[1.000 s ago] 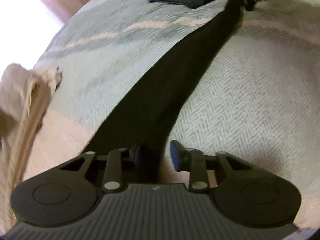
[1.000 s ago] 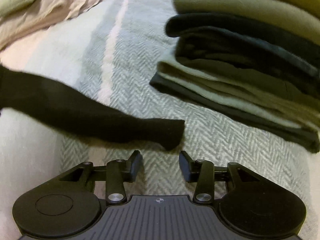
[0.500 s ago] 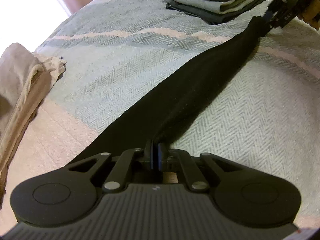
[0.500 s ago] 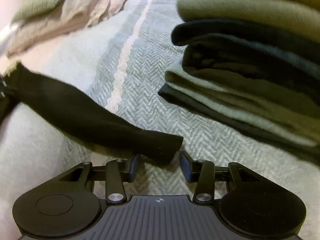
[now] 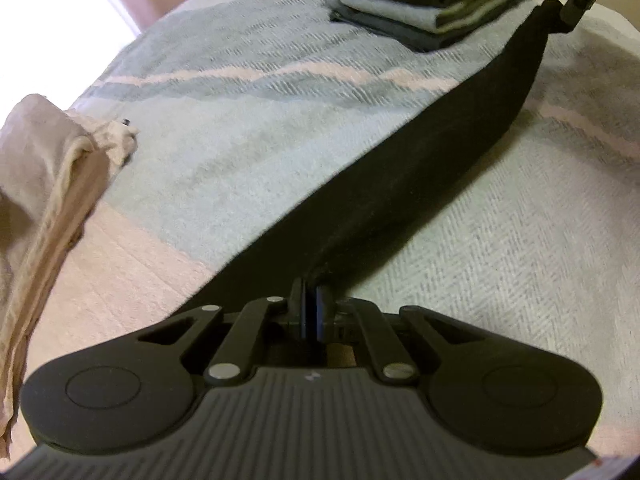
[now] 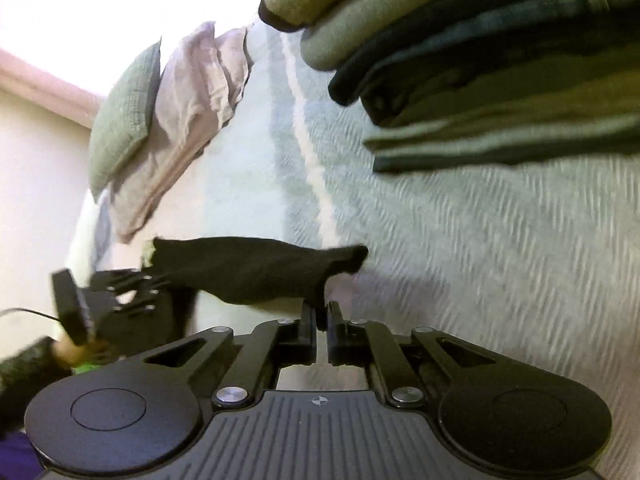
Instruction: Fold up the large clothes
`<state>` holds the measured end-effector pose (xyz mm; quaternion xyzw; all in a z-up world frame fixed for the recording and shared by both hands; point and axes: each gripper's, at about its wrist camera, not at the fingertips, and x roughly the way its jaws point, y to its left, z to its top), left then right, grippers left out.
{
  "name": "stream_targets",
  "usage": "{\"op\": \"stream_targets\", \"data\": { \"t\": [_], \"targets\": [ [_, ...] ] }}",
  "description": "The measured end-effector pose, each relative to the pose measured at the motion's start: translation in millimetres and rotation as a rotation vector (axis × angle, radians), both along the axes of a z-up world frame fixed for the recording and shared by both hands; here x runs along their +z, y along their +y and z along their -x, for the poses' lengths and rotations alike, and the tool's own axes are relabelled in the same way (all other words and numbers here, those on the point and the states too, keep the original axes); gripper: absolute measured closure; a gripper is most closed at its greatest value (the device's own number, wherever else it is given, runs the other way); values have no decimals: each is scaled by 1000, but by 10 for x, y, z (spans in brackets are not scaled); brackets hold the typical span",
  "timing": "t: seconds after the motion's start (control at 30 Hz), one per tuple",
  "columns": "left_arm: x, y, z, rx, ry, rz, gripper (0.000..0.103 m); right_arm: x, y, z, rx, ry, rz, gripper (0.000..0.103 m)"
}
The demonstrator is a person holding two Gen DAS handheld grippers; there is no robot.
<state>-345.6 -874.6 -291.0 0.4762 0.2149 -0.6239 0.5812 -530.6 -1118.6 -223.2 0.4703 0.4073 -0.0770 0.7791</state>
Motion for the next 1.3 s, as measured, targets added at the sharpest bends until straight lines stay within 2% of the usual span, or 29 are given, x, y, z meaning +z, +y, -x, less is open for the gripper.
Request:
{"op": "stream_targets", "data": {
  "t": [0.03, 0.13, 0.23, 0.3, 0.33, 0.37, 0.4, 0.43, 0.47, 0.6, 0.67, 0.73, 0.77, 0.8, 0.83, 0.87, 0.93, 0.97, 1.07, 1.2, 1.27, 1.3],
  "targets": [
    [-54, -14, 34, -28, -17, -22, 100, -106, -51, 12, -37, 48, -41, 102],
    [-203, -24, 160, -113, -66, -69, 100, -325, -188, 115, -172, 127, -65, 103],
    [-200, 0, 178, -108, -65, -69, 100, -432, -231, 198, -270, 221, 41, 103],
    [-119, 33, 158, -94, -43, -67, 100, -381, -134, 178, -229, 229, 141, 103],
    [-65, 49, 152, -86, -24, -62, 98, -341, -61, 154, -193, 201, 179, 96],
    [1, 59, 141, -76, 1, -53, 97, -317, -4, 138, -172, 174, 198, 78],
    [74, 59, 131, -65, 36, -39, 96, -294, 58, 119, -158, 156, 212, 53],
    [144, 50, 114, -52, 72, -23, 95, -276, 109, 94, -149, 138, 226, 46],
    [219, 23, 89, -35, 118, -3, 95, -270, 161, 69, -143, 114, 242, 43],
    [342, -241, 10, 30, 225, 56, 88, -391, 165, -69, -134, 46, 225, 43],
    [336, -428, -51, 63, 283, 69, 85, -503, 57, -131, -145, 47, 211, 43],
    [236, -621, -77, 62, 287, 44, 78, -588, -29, -214, -159, 67, 207, 43],
    [154, -712, -76, 58, 268, 22, 77, -630, -72, -256, -153, 70, 191, 44],
    [50, -792, -73, 49, 249, -8, 78, -672, -100, -311, -142, 84, 177, 49],
    [-38, -851, -79, 39, 247, -43, 78, -687, -118, -348, -119, 89, 164, 86],
    [-117, -898, -60, 26, 239, -77, 78, -681, -121, -400, -82, 109, 167, 100],
    [-171, -918, -14, -4, 220, -79, 78, -563, -91, -440, -42, 91, 240, 100],
    [-167, -928, 3, -7, 209, -62, 78, -485, -119, -429, -61, 71, 276, 100],
    [-221, -1007, -40, 58, 193, -18, 78, -430, -238, -477, -130, 24, 321, 100],
    [-348, -1097, -25, 73, 175, -21, 77, -638, -270, -647, -128, 89, 352, 96],
    [-317, -1085, -45, 69, 178, -15, 77, -655, -288, -557, -180, 75, 315, 85],
    [-284, -1067, -72, 62, 187, -15, 77, -630, -276, -488, -205, 57, 301, 69]
  ]
}}
